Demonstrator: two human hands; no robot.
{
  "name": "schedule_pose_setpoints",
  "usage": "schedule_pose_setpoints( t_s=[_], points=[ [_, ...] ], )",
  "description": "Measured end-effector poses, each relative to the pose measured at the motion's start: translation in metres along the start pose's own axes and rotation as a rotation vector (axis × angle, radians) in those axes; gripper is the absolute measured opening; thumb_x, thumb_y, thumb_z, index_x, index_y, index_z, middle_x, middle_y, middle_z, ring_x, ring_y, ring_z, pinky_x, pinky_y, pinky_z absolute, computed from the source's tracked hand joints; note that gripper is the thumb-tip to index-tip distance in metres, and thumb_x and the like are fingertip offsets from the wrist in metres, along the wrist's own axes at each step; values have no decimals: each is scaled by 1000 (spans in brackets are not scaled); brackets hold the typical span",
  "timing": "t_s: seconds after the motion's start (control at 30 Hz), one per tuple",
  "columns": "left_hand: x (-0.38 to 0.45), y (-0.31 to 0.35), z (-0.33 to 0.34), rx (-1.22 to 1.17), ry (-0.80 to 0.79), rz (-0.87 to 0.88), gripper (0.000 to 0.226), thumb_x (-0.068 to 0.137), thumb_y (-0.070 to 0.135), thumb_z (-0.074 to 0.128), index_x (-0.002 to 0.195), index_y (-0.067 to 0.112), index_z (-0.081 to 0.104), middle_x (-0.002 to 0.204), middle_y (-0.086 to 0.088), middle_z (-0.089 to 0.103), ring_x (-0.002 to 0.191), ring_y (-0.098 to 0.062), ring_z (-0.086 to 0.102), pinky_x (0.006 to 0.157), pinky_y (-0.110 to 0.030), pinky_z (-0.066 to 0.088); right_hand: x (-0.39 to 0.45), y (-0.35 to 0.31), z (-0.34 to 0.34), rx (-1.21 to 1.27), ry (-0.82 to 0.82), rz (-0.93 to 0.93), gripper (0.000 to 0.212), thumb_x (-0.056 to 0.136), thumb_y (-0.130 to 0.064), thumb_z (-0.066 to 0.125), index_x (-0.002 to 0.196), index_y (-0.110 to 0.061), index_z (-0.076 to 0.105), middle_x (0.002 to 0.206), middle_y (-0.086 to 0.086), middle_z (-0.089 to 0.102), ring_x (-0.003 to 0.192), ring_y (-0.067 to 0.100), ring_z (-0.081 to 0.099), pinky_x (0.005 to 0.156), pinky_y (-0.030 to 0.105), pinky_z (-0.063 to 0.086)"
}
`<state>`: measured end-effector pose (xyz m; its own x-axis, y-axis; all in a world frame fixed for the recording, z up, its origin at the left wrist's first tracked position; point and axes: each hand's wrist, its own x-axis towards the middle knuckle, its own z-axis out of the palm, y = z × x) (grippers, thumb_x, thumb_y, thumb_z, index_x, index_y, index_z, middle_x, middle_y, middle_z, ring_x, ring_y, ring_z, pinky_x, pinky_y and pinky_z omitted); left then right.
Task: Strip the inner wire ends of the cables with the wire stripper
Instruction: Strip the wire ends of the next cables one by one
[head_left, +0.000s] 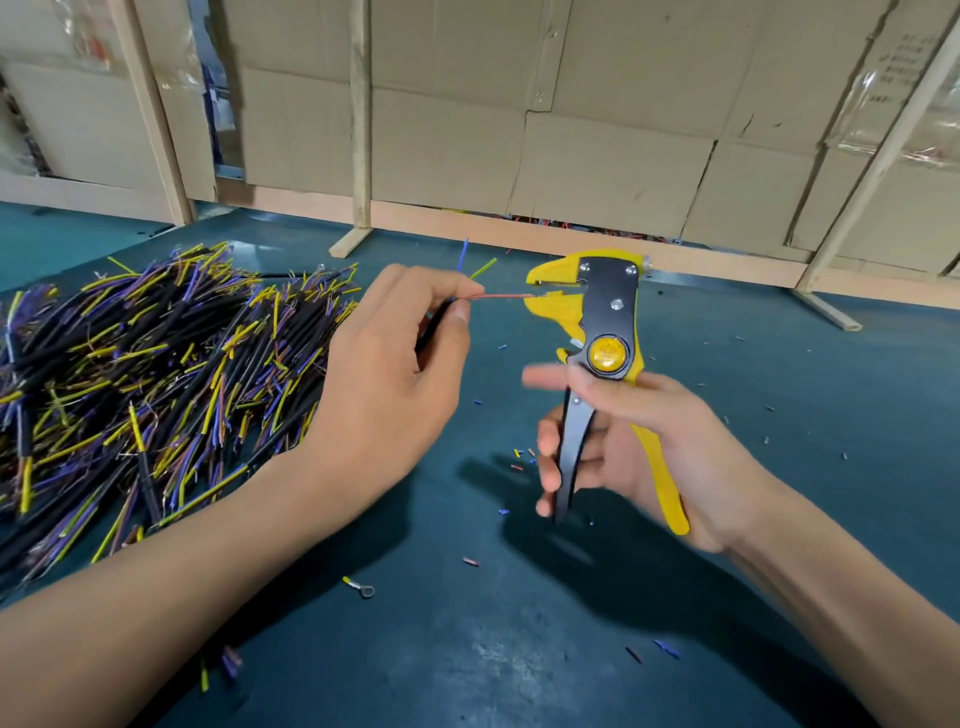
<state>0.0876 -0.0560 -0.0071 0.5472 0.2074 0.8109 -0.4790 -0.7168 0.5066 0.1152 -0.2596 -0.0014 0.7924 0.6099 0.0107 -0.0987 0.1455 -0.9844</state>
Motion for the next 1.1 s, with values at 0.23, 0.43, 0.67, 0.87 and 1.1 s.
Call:
schedule_pose_setpoints(
  t_s=[0.23, 0.43, 0.67, 0.87, 1.1],
  points=[
    [0, 0, -2, 7, -10, 66, 16, 99, 8, 58, 109, 11, 69, 88, 2, 57, 81, 0, 51, 75, -12, 38, -3, 4, -2, -129, -110, -40, 10, 87, -14, 69, 86, -4, 68, 89, 31, 68, 71, 40, 64, 68, 52, 56],
    [0, 2, -3, 6, -25, 84, 16, 99, 7, 59, 109, 10, 70, 87, 6, 54, 80, 4, 49, 74, -10, 35, 0, 9, -7, -160, -166, -106, 15, 83, -15, 70, 83, -2, 63, 75, 22, 60, 66, 38, 61, 68, 55, 55],
    [-2, 8, -2, -14, -14, 124, 18, 100, 7, 58, 111, 13, 71, 85, 10, 50, 79, 4, 48, 74, -10, 35, 1, 11, -8, -118, -164, -104, 10, 86, -5, 67, 82, 1, 60, 71, 21, 57, 63, 35, 56, 75, 57, 56],
    [-2, 10, -3, -18, -19, 122, 18, 100, 7, 58, 112, 11, 71, 84, 16, 46, 77, 4, 47, 73, -10, 35, 2, 11, -5, -140, -166, -115, 8, 85, -3, 65, 78, -3, 61, 68, 22, 56, 61, 37, 55, 66, 52, 53],
    [-2, 10, -3, -25, -21, 117, 19, 100, 7, 58, 113, 12, 71, 85, 6, 51, 76, 0, 48, 72, -11, 36, 3, 13, -3, -102, -167, -112, 8, 80, -6, 67, 75, -5, 60, 65, 20, 53, 56, 34, 52, 61, 50, 52]
  ],
)
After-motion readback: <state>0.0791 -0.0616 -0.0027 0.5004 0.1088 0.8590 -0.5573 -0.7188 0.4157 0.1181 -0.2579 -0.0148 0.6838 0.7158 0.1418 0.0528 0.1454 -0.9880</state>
